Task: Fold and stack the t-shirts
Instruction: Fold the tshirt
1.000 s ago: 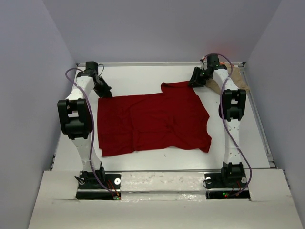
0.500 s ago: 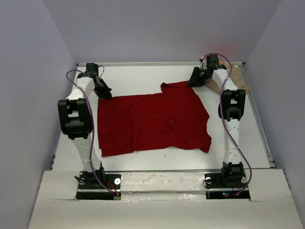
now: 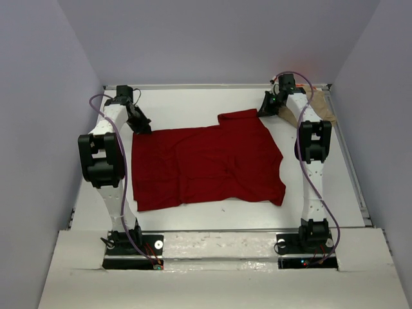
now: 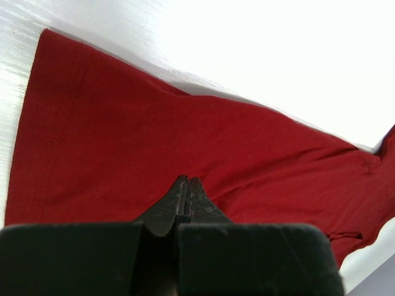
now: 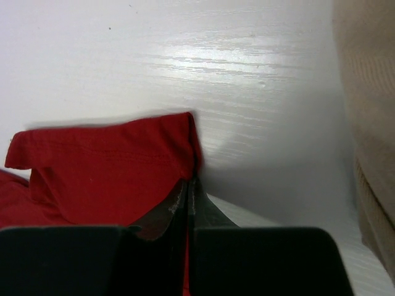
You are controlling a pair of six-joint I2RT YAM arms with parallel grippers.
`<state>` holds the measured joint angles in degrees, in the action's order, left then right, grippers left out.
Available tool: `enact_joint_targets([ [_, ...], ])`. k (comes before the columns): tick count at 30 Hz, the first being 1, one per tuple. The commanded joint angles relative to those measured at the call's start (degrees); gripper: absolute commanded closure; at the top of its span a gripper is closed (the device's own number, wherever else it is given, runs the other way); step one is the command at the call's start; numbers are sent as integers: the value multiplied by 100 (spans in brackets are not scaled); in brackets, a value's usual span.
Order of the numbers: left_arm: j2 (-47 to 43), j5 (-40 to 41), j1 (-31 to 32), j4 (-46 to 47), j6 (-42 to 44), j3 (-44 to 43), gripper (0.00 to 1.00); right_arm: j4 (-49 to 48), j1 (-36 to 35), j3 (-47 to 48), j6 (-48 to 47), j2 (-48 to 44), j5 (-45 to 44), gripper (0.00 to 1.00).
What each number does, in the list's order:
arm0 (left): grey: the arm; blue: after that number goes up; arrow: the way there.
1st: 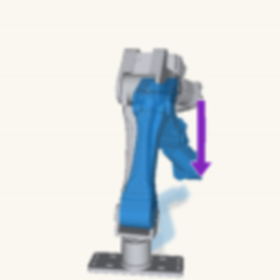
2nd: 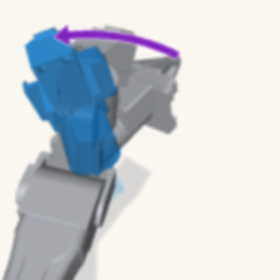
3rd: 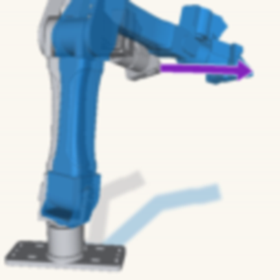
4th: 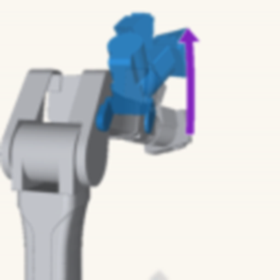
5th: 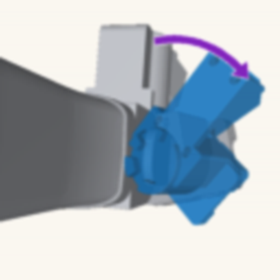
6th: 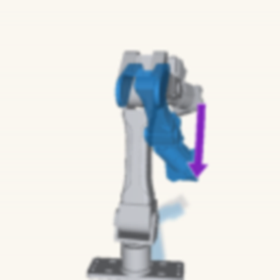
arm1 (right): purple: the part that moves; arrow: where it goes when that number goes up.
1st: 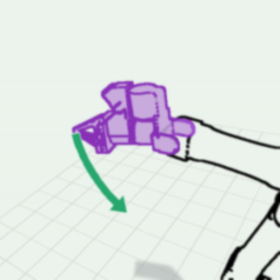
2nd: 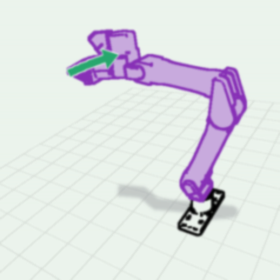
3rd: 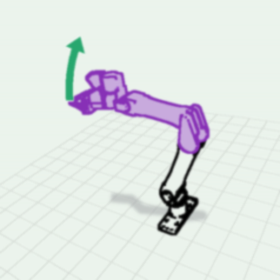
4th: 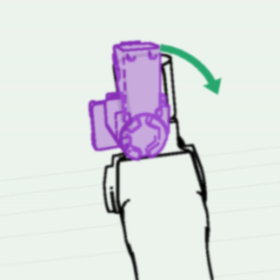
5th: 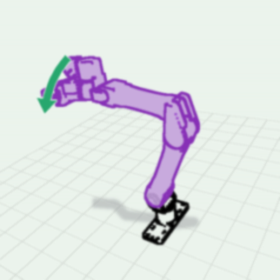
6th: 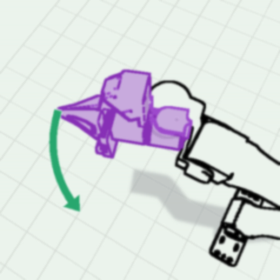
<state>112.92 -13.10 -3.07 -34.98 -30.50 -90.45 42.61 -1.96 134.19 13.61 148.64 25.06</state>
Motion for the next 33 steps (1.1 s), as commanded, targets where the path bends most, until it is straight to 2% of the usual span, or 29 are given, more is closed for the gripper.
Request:
enact_joint_targets([
  [1, -121, -122, -18, 62, 53, 81, 100, -95, -24, 151, -130, -124, -317, 100],
  [5, -130, -122, -18, 62, 88, 98, 100, -147, -24, 169, -226, -168, -335, 98],
  [6, -139, -114, -18, 53, 97, 107, 100, -156, -24, 178, -236, -177, -318, 85],
  [7, -130, -114, -18, 44, 97, 107, 100, -139, -24, 186, -244, -169, -309, 78],
  [12, -165, -140, -18, 88, 123, 160, 100, -165, -24, 151, -262, -230, -317, 76],
  [13, -165, -166, -18, 88, 123, 186, 100, -174, -24, 151, -279, -239, -361, 71],
  [33, -174, -219, 43, 237, 115, 362, 100, -368, -77, 160, -464, -661, -564, 68],
])
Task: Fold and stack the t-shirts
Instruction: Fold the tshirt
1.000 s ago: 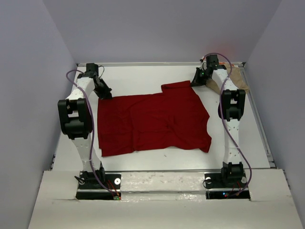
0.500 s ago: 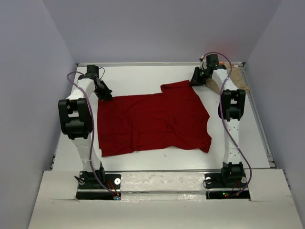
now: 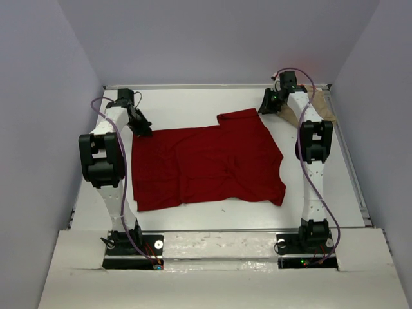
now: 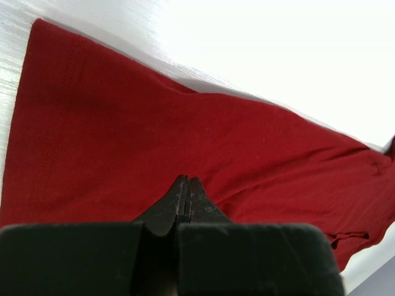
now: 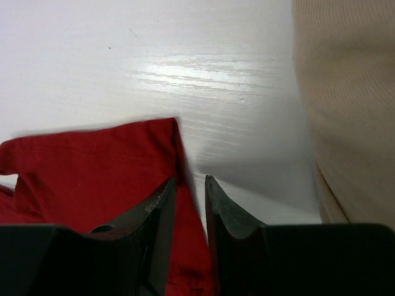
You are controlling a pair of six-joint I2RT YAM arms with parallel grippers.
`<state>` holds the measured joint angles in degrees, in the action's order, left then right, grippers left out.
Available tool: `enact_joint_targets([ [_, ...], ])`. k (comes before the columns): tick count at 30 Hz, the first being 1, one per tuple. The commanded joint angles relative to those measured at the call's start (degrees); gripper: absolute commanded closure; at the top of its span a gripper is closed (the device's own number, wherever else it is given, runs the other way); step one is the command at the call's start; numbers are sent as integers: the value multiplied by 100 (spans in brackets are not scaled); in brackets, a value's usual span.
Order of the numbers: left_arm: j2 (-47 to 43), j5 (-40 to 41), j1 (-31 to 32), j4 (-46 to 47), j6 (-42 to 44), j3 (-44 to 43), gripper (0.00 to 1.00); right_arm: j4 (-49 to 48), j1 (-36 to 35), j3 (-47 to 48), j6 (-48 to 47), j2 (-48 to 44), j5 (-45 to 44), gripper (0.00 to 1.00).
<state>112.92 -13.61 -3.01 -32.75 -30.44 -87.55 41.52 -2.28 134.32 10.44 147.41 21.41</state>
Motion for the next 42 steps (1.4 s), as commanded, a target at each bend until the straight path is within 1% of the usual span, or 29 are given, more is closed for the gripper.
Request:
enact_joint_targets([
  [1, -174, -177, 37, 23, 108, 63, 100, -258, -44, 164, -156, -564, -199, 68],
  [8, -165, -186, 63, 15, 108, 45, 100, -214, -149, 323, -156, -582, 3, 68],
  [16, -183, -186, 72, 6, 143, 36, 100, -214, -150, 261, -173, -450, 144, 68],
  [24, -165, -195, 72, -47, 161, -43, 100, -223, -202, 279, -209, -398, 109, 68],
  [36, -174, -204, 72, -38, 170, -17, 100, -346, -202, -29, -174, -292, 135, 68],
  [42, -183, -257, 72, -29, 169, -25, 100, -451, -202, -143, -104, -266, 443, 68],
])
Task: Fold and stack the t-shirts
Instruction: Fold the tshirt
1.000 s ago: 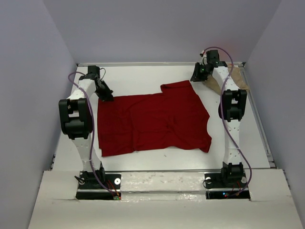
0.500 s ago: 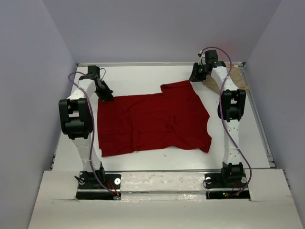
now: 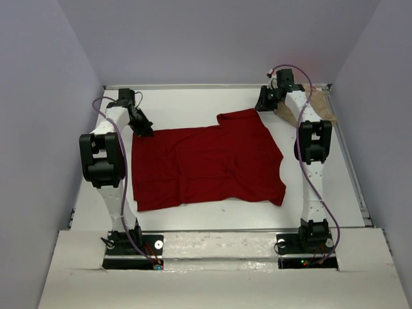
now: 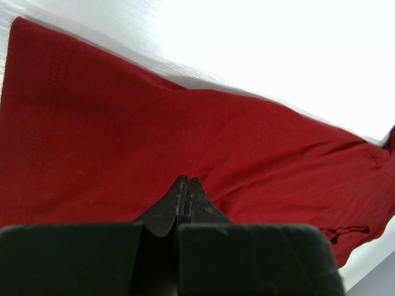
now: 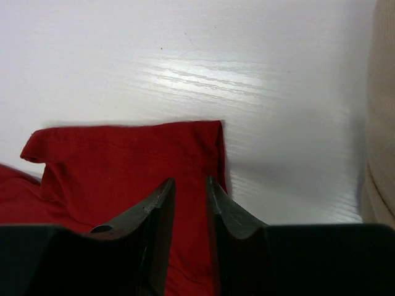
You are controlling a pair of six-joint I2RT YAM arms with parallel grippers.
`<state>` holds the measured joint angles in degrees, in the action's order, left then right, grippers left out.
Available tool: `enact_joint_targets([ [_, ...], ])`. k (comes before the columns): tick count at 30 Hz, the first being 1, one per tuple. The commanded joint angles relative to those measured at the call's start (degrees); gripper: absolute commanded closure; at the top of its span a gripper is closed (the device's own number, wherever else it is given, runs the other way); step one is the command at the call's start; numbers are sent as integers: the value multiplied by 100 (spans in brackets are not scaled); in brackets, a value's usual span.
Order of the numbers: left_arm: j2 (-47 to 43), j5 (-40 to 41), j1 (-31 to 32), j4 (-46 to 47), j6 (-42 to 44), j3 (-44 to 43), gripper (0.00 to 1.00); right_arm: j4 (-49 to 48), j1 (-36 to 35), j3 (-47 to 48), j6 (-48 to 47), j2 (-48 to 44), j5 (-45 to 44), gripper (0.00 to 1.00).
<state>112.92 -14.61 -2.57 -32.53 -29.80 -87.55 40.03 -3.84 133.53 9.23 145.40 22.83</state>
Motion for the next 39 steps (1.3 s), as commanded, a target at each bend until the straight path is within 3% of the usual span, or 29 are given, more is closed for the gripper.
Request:
enact_joint_targets([
  [1, -183, -156, 28, -51, 97, -25, 100, -355, -47, -134, 26, -91, 318, 68],
  [24, -139, -191, 37, -25, 124, -17, 100, -496, 111, -653, 52, -372, -138, 69],
  [39, -192, -218, 37, 37, 124, 89, 100, -373, 111, -381, -115, -399, -428, 68],
])
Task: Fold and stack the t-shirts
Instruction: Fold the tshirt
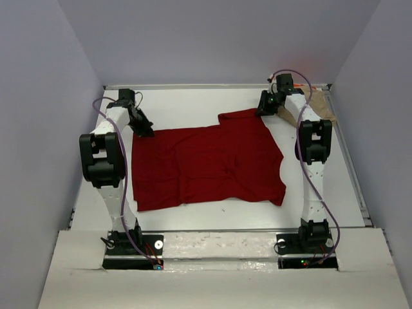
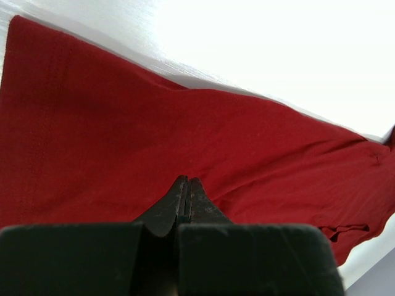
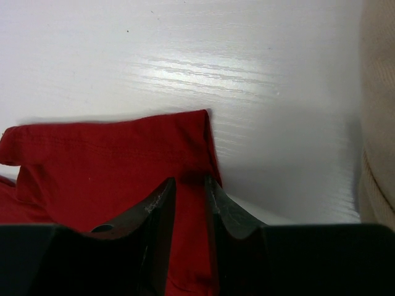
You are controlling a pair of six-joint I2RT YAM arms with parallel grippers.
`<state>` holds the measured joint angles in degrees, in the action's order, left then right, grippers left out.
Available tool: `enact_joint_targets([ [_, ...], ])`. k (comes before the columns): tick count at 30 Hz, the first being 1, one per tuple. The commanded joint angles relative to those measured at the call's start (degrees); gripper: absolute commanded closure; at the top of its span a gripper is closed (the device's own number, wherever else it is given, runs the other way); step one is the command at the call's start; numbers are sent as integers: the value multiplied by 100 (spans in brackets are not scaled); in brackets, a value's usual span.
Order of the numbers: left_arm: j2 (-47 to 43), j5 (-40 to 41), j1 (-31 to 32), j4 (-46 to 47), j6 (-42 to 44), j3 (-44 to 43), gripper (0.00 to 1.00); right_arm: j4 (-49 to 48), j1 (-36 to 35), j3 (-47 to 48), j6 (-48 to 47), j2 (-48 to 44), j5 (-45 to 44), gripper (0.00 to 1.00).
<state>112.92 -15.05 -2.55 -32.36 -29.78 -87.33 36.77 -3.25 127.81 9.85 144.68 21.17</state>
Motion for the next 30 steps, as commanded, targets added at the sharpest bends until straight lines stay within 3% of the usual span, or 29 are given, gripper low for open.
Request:
enact_joint_targets([
  [1, -192, -174, 35, 28, 122, 76, 100, -48, 52, 261, -185, -327, -280, 69],
  [16, -218, -235, 52, 63, 148, 164, 100, 304, 105, 886, -229, -151, -307, 69],
  [25, -297, -393, 52, 159, 227, 190, 100, -231, 227, 193, 78, -274, 861, 69],
  [30, -517, -771, 52, 537, 253, 383, 99, -1240, 483, -904, 562, -730, 1845, 69],
])
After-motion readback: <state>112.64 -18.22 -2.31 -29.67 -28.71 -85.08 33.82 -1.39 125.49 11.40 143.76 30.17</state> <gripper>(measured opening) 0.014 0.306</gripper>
